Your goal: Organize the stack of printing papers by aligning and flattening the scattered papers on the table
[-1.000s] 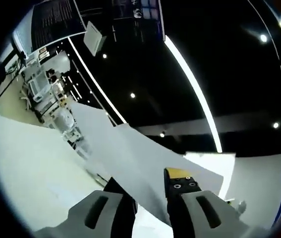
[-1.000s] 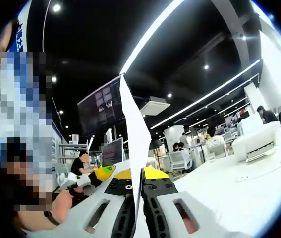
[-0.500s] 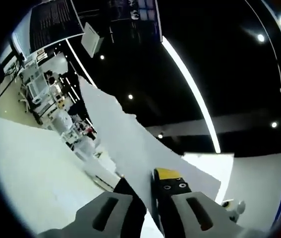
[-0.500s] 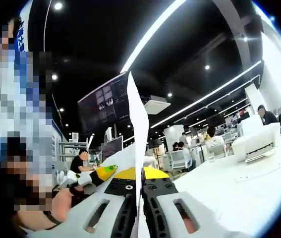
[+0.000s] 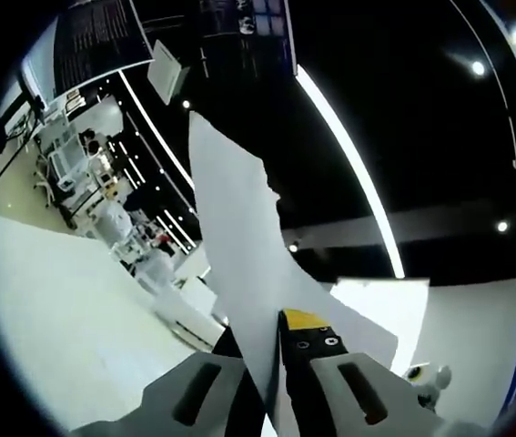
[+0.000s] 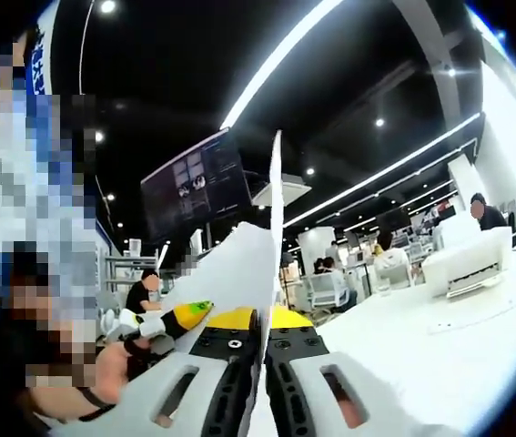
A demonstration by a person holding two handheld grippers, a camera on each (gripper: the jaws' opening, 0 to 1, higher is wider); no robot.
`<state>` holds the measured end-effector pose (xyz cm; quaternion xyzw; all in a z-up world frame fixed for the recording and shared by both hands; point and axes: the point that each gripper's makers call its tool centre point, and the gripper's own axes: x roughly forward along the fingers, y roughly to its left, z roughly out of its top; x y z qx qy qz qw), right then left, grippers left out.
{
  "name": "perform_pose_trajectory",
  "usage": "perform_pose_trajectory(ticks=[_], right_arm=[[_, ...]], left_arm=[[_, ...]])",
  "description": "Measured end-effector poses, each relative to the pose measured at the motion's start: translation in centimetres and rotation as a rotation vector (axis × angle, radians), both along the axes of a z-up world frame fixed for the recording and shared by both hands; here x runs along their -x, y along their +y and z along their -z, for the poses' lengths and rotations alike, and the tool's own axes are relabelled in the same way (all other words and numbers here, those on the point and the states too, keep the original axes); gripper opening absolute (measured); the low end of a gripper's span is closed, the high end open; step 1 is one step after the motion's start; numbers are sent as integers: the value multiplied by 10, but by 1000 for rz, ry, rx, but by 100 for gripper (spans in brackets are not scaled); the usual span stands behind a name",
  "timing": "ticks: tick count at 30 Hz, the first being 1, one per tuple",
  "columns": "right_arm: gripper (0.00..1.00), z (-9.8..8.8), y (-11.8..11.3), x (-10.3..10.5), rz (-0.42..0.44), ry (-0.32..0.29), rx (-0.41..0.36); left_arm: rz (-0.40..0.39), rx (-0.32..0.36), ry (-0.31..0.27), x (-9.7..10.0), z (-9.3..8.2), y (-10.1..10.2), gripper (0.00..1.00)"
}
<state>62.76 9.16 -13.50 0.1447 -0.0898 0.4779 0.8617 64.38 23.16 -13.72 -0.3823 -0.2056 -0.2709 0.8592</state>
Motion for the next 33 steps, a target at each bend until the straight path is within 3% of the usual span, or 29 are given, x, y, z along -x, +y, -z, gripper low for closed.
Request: perform_pose_trajectory(ticks=[13, 18, 33], right_arm=[[26, -4, -5, -2, -4, 21, -48], [30, -8, -5, 1, -12, 18, -72], [59, -6, -14, -10, 59, 38, -70]], left_arm=[[-2, 16, -2, 1, 0, 3, 6], [1, 18, -3, 2, -1, 2, 6], [14, 59, -10, 3, -4, 6, 6]])
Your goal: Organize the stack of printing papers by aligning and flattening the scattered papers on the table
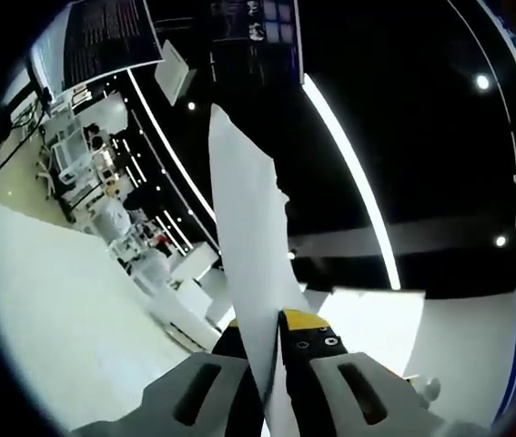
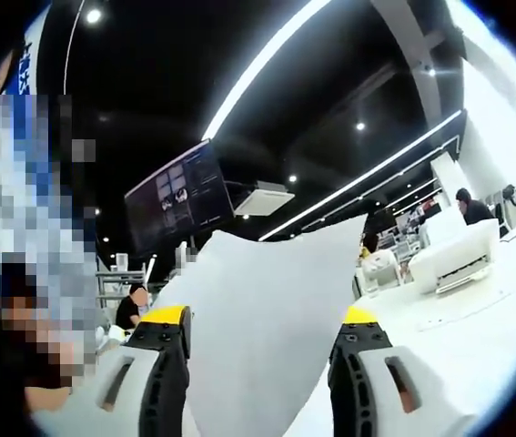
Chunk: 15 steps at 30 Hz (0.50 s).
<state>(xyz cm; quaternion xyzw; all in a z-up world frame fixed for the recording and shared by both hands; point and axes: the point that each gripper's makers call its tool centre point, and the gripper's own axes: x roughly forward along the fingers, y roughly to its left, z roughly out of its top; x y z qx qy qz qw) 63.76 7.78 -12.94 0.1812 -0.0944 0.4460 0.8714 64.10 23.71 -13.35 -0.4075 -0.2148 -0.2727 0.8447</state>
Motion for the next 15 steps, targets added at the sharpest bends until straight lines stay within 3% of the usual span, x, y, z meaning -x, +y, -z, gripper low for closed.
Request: perform_pose_trajectory(ticks=[15], right_arm=[[75, 7, -5, -9, 44, 32, 5]], left_arm=[[-19, 17, 7, 0, 3, 6, 6]])
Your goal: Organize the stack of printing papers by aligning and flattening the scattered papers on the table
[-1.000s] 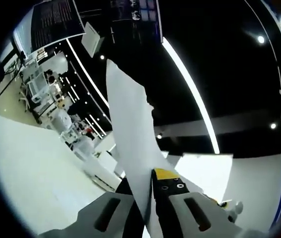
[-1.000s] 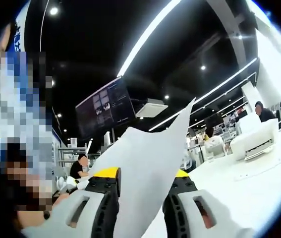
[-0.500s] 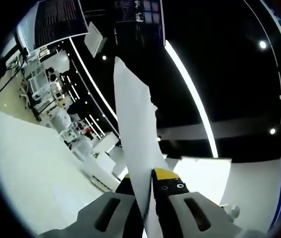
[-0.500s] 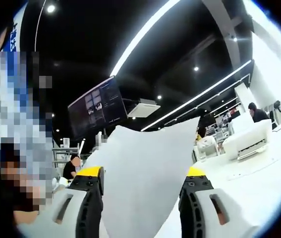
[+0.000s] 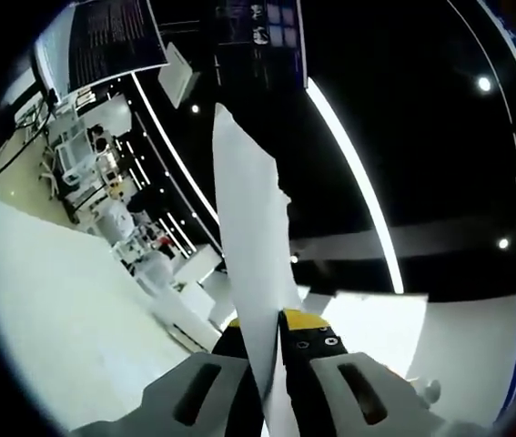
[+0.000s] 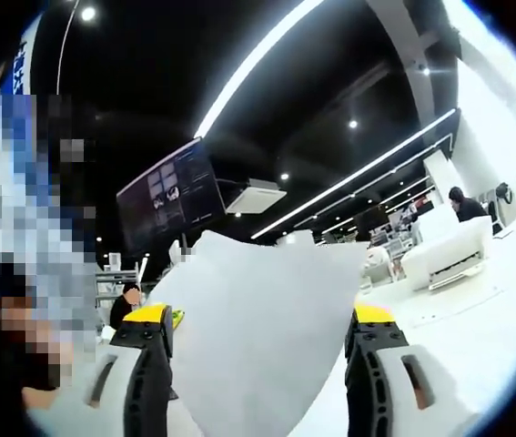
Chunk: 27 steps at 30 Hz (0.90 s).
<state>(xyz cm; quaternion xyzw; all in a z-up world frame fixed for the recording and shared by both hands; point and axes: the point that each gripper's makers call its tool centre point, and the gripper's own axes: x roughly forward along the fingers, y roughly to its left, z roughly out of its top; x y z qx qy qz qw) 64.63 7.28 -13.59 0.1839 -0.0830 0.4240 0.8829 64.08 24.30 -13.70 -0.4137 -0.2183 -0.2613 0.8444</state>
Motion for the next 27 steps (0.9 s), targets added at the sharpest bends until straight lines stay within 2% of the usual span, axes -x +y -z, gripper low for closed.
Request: perform_pose_trajectory(ticks=[14, 27], right_arm=[[80, 4, -5, -5, 27, 22, 0], [80, 6, -7, -7, 30, 37, -4]], left_arm=[[-7, 29, 11, -1, 3, 7, 6], [-11, 43, 16, -1, 5, 8, 6]])
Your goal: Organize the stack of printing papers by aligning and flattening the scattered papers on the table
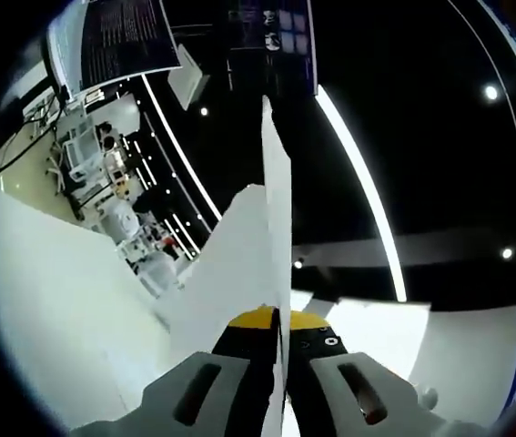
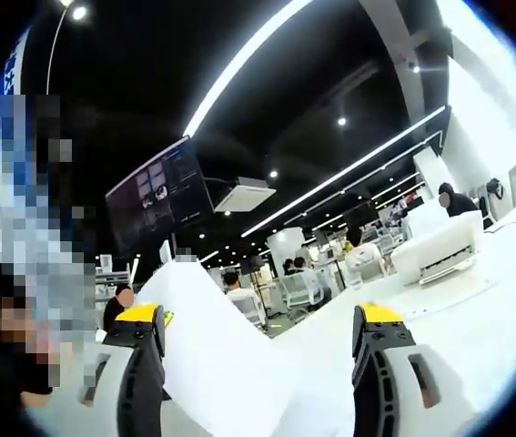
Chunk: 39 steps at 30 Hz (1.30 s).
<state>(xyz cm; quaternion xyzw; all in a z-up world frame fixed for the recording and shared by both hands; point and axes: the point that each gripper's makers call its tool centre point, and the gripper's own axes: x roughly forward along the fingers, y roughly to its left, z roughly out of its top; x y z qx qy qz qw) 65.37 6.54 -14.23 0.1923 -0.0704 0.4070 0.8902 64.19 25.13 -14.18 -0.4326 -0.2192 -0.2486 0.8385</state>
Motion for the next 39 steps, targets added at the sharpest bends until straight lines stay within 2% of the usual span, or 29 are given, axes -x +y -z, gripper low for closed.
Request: perform_pose_trajectory(ticks=[9, 15, 24, 34, 39], right_arm=[[80, 0, -2, -1, 1, 7, -7], [80, 2, -2, -1, 1, 9, 0], [80, 2, -3, -2, 1, 12, -8], [80, 7, -5, -2, 8, 21, -6], [80, 6, -7, -3, 14, 22, -11]], left_arm=[[-3, 11, 12, 0, 3, 2, 6], [1, 44, 30, 0, 9, 5, 6], [-18, 40, 42, -1, 17, 10, 6], [-66, 39, 85, -6, 41, 30, 6], [-103, -5, 114, -12, 54, 37, 6]])
